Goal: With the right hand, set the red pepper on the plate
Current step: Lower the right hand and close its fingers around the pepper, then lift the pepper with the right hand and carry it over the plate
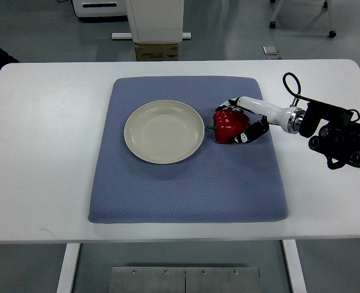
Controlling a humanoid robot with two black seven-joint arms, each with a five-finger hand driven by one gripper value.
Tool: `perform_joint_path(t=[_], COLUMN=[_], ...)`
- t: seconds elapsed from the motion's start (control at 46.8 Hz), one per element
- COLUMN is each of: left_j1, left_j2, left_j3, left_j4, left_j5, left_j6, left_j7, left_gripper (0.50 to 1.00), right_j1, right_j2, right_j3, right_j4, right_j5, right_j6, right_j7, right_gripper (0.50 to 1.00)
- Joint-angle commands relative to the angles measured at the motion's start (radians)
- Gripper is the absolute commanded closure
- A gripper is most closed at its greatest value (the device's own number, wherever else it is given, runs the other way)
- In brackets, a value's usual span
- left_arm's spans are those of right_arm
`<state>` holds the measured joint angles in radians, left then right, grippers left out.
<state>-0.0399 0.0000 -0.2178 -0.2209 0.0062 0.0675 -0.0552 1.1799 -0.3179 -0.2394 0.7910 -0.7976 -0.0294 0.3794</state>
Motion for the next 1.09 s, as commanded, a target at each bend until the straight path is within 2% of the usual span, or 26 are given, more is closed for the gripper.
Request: perform_joint_path(t=[0.0,0.15,0.278,0.513,0.855,1.069], left_j1=[0.0,0.0,0.0,0.0,0.0,0.0], left_j2=[0.0,0.0,0.0,0.0,0.0,0.0], left_j3=[0.0,0.0,0.0,0.0,0.0,0.0], left_j4=[0.0,0.0,0.0,0.0,0.0,0.0], left_j5=[0.0,0.0,0.0,0.0,0.0,0.0], left_j6=[0.0,0.0,0.0,0.0,0.0,0.0], left_j7=[0.0,0.0,0.0,0.0,0.0,0.0], left_gripper=[0.5,0.5,0.5,0.5,0.5,0.5], right_j1=[0.001,0.006,0.033,0.112,0.175,0.172], right_j2=[0.0,0.002,-0.001,0.005,0.157,0.244], right_j3=[0.0,0.003,0.026,0.072,0.118,0.135], right_j4=[-0.009,-0.021,-0.018,-0.004,0.048,0.051], right_j5=[0.0,0.001,0.012,0.015,0.014,0.012], right_j6=[0.0,0.0,0.0,0.006,0.036,0.039], right_j7=[-0.005,-0.013,-0.059,-0.1,-0.201,-0.218], right_gripper=[1.0,1.0,1.0,1.0,1.0,1.0])
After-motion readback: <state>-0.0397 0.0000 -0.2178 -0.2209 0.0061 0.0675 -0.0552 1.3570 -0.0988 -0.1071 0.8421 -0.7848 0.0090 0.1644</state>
